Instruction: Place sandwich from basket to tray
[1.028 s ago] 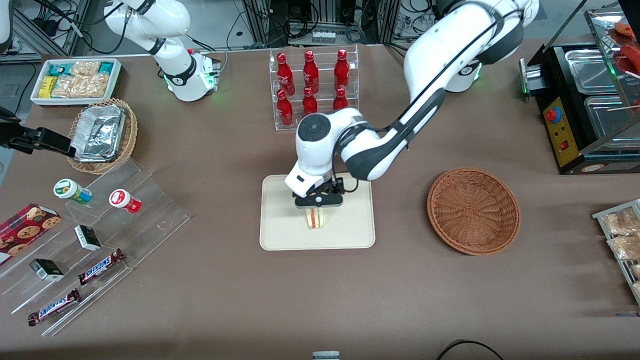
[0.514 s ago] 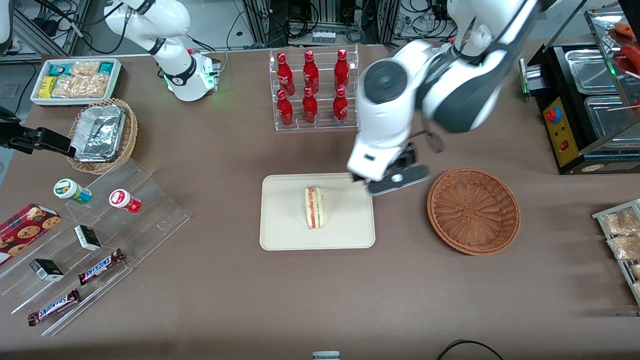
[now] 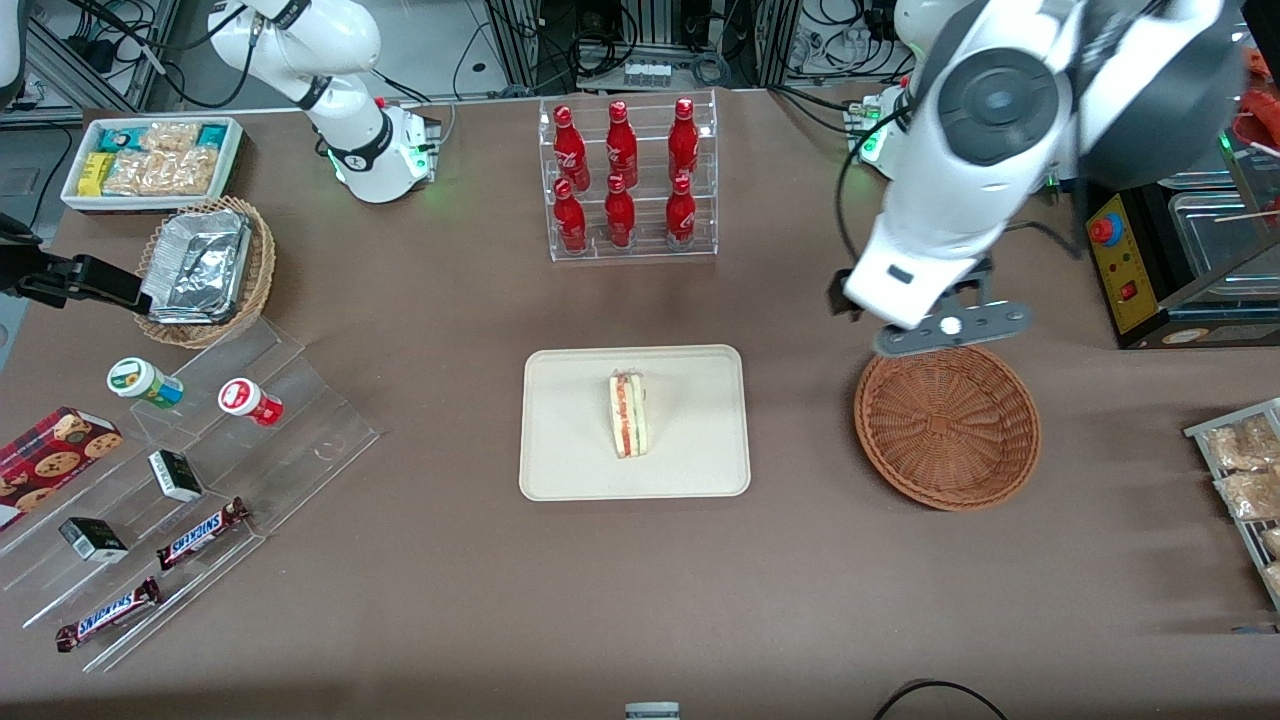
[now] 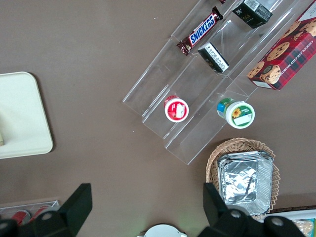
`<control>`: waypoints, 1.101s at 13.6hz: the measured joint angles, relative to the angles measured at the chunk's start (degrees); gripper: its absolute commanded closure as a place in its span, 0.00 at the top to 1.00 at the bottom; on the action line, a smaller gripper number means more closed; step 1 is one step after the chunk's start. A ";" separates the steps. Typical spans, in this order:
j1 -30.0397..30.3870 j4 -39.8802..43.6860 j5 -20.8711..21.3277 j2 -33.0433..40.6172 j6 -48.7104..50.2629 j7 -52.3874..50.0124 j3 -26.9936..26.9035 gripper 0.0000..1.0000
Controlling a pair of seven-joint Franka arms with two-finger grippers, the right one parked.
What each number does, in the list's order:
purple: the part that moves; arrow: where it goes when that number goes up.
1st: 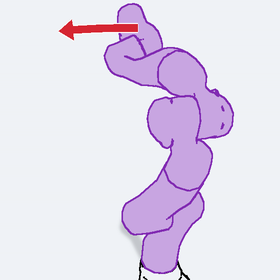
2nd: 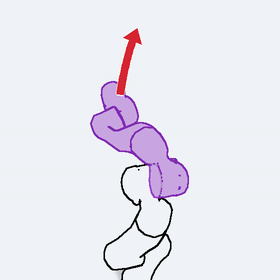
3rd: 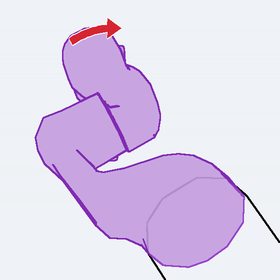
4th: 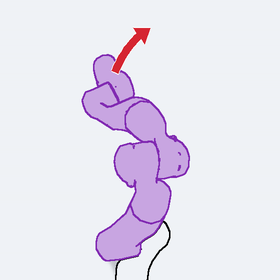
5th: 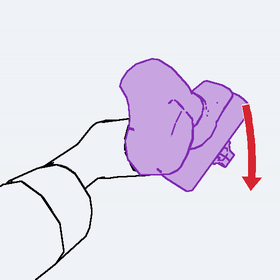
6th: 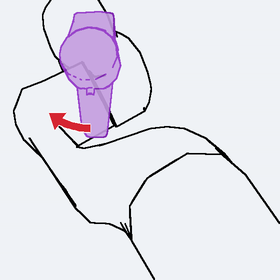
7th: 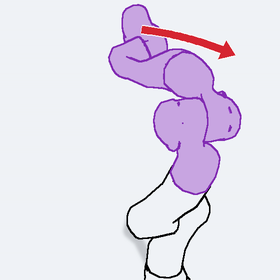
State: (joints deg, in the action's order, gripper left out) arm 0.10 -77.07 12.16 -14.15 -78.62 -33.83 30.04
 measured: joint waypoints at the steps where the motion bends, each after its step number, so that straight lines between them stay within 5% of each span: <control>1: -0.26 -0.06 -1.56 1.37 0.80 3.72 -3.12 0.99; 10: -2.78 -7.37 -5.30 12.34 1.75 34.24 -29.02 0.99; 15: -3.09 -8.35 -5.95 13.13 1.25 36.02 -31.53 0.99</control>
